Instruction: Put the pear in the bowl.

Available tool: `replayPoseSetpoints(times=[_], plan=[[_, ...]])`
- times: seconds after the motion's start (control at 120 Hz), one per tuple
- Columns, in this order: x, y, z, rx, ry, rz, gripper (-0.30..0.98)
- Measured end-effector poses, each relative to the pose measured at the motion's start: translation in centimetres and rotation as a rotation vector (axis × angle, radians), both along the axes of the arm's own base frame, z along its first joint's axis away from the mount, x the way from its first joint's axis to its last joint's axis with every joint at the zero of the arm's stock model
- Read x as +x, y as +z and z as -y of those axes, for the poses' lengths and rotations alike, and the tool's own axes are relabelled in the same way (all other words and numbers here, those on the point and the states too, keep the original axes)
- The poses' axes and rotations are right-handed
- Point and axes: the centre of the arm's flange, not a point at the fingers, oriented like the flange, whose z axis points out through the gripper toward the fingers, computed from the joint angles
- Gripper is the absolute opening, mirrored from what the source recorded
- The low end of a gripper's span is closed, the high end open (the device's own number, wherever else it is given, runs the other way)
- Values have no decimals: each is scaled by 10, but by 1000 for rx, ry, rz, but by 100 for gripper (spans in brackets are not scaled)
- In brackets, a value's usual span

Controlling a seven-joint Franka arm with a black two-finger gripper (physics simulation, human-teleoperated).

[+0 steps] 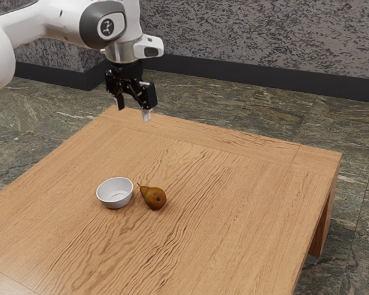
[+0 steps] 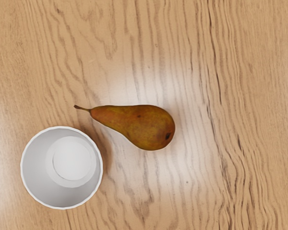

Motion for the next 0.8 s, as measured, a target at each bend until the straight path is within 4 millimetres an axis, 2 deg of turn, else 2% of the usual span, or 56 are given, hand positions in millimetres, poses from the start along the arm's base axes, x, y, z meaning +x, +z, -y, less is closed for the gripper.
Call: replayPoseSetpoints(times=[0.183, 0.217, 0.358, 0.492, 0.592, 0.675, 0.8], plan=[[-1, -19, 4, -6, -12, -24, 69], [3, -27, 5, -4, -12, -36, 69], [18, -92, 10, -8, 9, -128, 69], [2, -176, 10, -47, 51, -224, 69], [-7, -211, 12, -90, 87, -235, 69], [-6, -224, 11, -114, 127, -211, 69], [-2, -221, 6, -128, 250, -175, 69]])
